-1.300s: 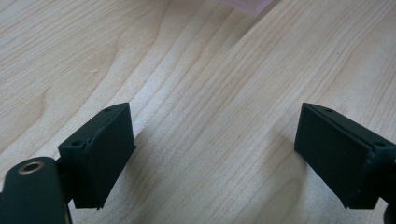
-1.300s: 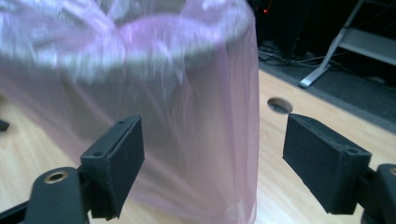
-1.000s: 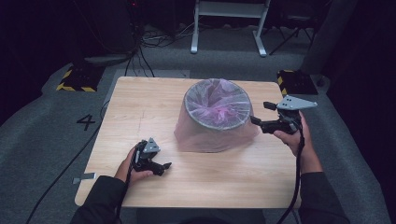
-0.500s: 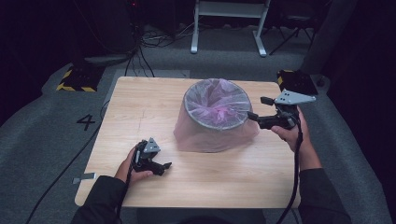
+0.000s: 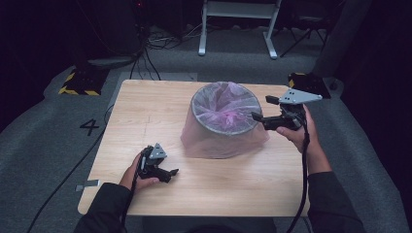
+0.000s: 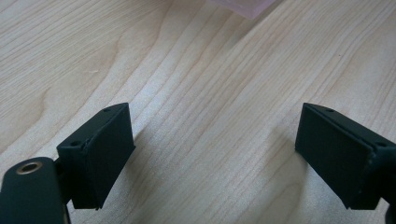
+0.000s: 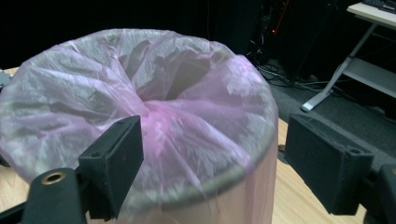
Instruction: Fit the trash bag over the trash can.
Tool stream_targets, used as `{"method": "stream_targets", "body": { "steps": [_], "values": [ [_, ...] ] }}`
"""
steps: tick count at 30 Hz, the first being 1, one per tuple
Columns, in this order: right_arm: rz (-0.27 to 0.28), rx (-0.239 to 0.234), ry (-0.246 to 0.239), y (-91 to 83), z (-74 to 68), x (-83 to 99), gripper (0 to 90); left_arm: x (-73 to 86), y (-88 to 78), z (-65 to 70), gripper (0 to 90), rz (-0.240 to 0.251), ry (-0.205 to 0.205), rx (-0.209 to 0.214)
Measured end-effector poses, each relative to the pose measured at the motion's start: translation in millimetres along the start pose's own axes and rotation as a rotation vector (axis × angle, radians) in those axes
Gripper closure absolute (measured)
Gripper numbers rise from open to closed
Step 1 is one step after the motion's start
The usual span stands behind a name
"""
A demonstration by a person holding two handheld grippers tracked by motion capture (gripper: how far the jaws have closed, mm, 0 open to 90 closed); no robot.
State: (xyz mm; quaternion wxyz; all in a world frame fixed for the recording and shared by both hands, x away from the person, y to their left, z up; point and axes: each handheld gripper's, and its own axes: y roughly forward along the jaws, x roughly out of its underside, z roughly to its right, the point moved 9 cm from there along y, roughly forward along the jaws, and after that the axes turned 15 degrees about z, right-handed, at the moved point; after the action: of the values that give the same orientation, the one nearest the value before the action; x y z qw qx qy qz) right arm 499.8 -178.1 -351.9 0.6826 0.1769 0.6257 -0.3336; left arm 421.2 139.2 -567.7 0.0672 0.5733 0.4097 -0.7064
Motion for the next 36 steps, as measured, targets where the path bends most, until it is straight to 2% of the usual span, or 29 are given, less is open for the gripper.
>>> {"method": "stream_targets", "body": {
  "steps": [11,19,25,28,31,36],
  "values": [
    [-0.024,-0.031,-0.029,23.5,-11.0,-8.6,20.9,-0.1,0.2,0.0,11.4,0.002,-0.001,-0.001],
    [-0.025,-0.049,-0.035,39.3,-18.4,-9.3,27.0,0.0,0.0,0.0,11.4,0.000,0.000,0.000],
    [-0.056,-0.073,-0.016,51.2,-21.6,-7.0,27.0,-0.1,0.2,0.0,11.4,0.002,-0.001,-0.001],
    [-0.092,-0.074,-0.017,57.6,-19.8,-2.7,25.6,0.0,0.0,0.0,11.4,0.000,0.000,0.000],
    [-0.105,-0.082,-0.001,61.6,-18.2,-1.6,24.7,0.0,0.1,0.1,11.4,0.001,-0.001,0.000],
    [-0.118,-0.123,0.011,66.6,-22.4,-0.6,24.1,0.0,0.0,0.0,11.4,0.000,0.000,0.000]
  ]
}}
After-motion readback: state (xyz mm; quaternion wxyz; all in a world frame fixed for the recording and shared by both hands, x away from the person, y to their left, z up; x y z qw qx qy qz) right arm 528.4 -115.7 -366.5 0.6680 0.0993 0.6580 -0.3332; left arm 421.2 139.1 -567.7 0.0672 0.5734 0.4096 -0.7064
